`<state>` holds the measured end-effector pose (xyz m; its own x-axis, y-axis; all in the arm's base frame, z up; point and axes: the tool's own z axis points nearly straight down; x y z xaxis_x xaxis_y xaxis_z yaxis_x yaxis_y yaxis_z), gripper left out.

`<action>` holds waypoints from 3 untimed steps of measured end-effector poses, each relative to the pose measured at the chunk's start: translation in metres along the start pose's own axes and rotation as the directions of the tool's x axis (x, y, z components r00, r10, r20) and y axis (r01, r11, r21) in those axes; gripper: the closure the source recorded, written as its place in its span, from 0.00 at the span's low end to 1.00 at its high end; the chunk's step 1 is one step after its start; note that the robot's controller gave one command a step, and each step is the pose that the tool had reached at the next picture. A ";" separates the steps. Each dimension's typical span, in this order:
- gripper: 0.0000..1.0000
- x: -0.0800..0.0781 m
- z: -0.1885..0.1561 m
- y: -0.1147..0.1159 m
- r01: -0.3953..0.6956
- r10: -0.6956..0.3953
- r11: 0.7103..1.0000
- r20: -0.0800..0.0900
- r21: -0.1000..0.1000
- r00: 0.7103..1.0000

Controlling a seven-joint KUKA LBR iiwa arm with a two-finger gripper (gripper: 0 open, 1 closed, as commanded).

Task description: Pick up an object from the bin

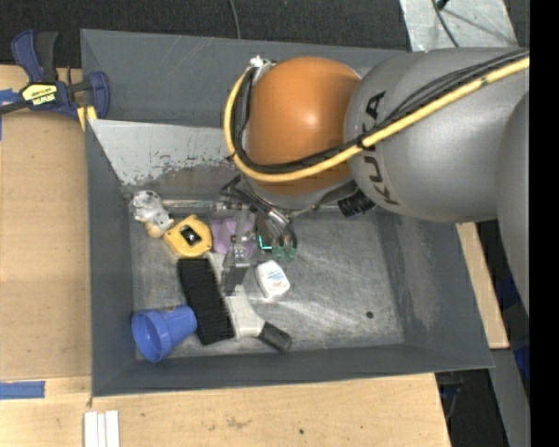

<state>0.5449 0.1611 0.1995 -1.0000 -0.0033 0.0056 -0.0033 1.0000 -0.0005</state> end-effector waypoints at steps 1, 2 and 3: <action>0.00 -0.002 -0.005 -0.001 -0.002 0.002 1.000 0.008 -0.002 1.000; 0.00 -0.045 0.008 0.030 0.000 0.000 1.000 0.014 -0.002 1.000; 0.00 -0.038 0.020 0.038 -0.011 0.011 1.000 0.013 -0.004 1.000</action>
Offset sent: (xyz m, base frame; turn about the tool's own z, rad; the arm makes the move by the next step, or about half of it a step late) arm 0.0779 0.0592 -0.0270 -0.0049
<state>0.5830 0.1988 0.1788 -0.9999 0.0080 -0.0076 0.0080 1.0000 0.0034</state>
